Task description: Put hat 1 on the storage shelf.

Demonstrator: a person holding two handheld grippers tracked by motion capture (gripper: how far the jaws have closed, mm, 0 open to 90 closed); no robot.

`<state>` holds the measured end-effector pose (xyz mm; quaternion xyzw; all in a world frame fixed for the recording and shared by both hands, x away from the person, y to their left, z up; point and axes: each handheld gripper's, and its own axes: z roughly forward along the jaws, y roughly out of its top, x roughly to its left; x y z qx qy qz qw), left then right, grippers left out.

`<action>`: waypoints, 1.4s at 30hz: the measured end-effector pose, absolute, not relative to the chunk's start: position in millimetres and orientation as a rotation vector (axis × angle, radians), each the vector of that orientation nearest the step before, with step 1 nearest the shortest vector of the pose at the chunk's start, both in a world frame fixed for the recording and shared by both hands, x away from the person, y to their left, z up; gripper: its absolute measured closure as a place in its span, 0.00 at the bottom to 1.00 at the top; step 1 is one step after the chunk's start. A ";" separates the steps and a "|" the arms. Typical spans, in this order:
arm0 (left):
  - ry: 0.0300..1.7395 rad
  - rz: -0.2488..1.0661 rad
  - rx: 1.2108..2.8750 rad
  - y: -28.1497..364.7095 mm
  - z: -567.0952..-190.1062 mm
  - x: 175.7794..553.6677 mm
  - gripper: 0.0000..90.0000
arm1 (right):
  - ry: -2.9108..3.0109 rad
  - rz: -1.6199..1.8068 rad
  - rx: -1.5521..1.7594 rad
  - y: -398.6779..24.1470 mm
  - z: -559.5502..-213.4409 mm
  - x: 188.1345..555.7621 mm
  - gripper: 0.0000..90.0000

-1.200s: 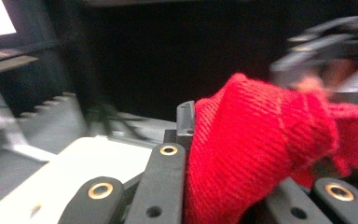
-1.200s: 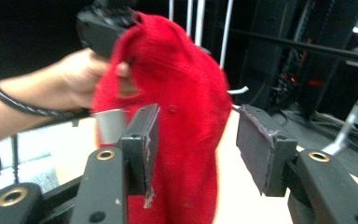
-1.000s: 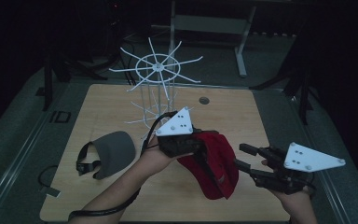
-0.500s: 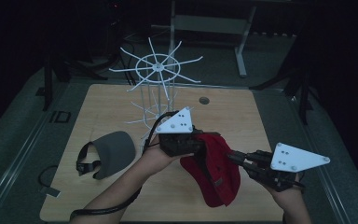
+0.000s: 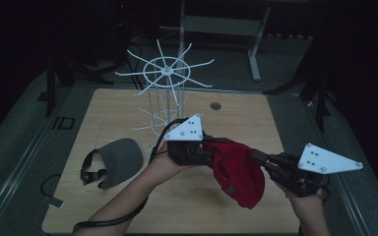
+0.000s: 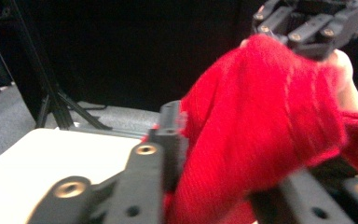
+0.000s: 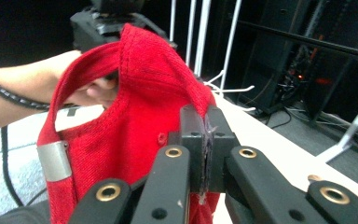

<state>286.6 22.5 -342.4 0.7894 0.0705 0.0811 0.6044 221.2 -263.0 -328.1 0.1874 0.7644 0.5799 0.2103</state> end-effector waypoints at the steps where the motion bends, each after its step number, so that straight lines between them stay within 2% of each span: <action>1: 0.176 0.221 1.829 23.8 -341.6 284.9 0.71 | 2.117 1.615 0.527 -264.3 -327.1 220.9 0.99; 8: 0.199 0.279 1.809 30.4 -339.6 281.0 0.56 | 2.090 1.605 0.539 -268.0 -321.7 219.6 0.99; 18: 0.256 0.298 1.791 46.9 -344.1 277.5 0.56 | 2.067 1.636 0.572 -275.5 -320.3 218.0 0.99; 22: 0.316 0.347 1.730 61.6 -342.4 273.6 0.57 | 2.045 1.641 0.585 -279.9 -317.6 218.4 0.99; 33: 0.378 0.486 1.703 88.8 -345.4 249.1 0.57 | 1.946 1.624 0.671 -290.0 -299.0 223.7 0.99; 42: 0.385 0.462 1.717 104.7 -365.1 230.3 0.57 | 1.849 1.605 0.718 -293.5 -274.2 239.5 0.99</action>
